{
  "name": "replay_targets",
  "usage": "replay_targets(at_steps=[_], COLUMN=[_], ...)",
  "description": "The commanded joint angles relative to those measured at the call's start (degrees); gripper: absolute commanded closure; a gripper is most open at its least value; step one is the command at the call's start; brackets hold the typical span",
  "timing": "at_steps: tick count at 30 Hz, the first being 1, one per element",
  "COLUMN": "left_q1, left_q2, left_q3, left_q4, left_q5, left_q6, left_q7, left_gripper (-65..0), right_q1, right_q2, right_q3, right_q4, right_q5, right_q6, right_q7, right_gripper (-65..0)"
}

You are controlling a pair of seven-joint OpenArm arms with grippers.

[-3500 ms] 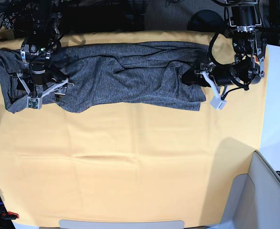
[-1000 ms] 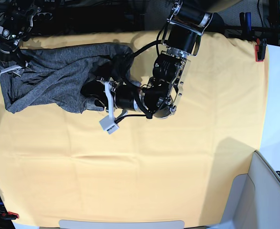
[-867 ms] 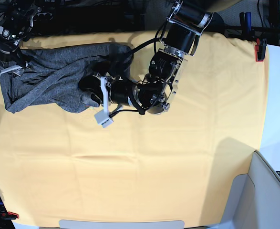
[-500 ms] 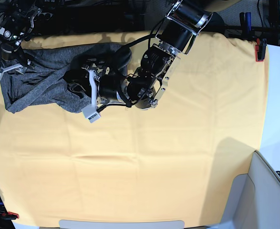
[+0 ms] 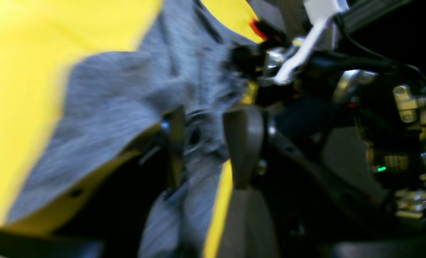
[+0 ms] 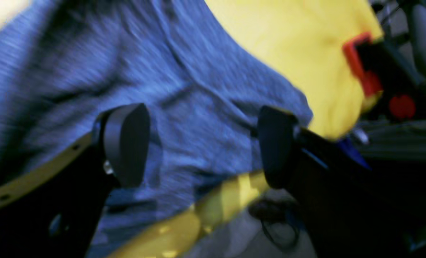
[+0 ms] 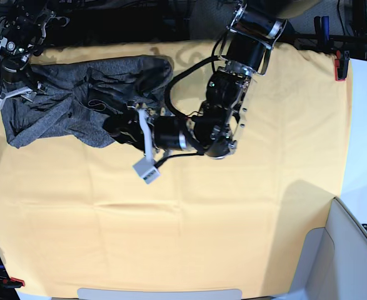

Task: Fold the T-shirt properly
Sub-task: 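Release the folded end and lift the left gripper away, then grasp the folded shirt edge with the left gripper and push it toward the right gripper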

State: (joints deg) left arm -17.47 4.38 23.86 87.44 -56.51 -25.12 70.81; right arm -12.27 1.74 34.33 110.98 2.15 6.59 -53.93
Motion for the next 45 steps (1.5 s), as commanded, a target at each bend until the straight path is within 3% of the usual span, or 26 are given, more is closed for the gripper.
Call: replay_targets(at_steps=[1, 3, 7, 10, 18, 22, 27, 30, 45], left_q1=[-0.77, -0.50, 3.10, 6.79, 11.98, 12.07, 12.24, 12.24, 9.96], left_q2=[-0.21, -1.35, -5.92, -8.91, -14.54, -15.15, -14.71, -14.71, -9.26], left_q3=[-1.66, -4.12, -5.70, -6.23, -6.23, -6.05, -3.59, -0.08, 3.35], left_q4=[2.54, 4.83, 6.93, 10.54, 14.85, 13.97, 8.61, 7.46, 7.29], left_q5=[-1.38, -1.38, -1.38, -1.38, -1.20, -0.85, 6.18, 8.73, 9.17], left_q6=[-0.15, 1.78, 9.87, 14.71, 21.39, 22.36, 22.27, 22.27, 22.27], left_q7=[0.89, 3.00, 3.35, 1.24, 0.10, -0.61, -1.22, -4.39, -5.97], left_gripper=[-14.6, -10.5, 0.0, -0.6, -0.5, -0.5, -0.5, -0.5, -0.6], right_q1=[0.54, 0.80, 0.89, 0.89, 1.77, 1.86, 1.68, 1.59, 1.59], right_q2=[0.68, 0.59, 0.59, 0.77, 0.68, 0.68, 0.77, 0.77, 0.77], right_q3=[-0.61, -1.67, -4.48, -7.03, -9.40, -9.40, -9.32, -9.23, -9.23], right_q4=[1.94, 2.65, 2.91, 3.18, 5.02, 5.02, 5.02, 5.02, 5.02], right_q5=[0.26, 0.26, 0.26, 0.26, 0.26, 0.26, 0.26, 0.26, 0.26], right_q6=[0.14, 0.14, 0.14, 0.14, 0.14, 0.14, 0.14, 0.14, 0.14], right_q7=[1.40, 1.40, 1.40, 1.40, 1.32, 1.32, 1.32, 1.32, 1.23], right_gripper=[-46.6, -46.6, -46.6, -46.6, -46.6, -46.6, -46.6, -46.6, -46.6])
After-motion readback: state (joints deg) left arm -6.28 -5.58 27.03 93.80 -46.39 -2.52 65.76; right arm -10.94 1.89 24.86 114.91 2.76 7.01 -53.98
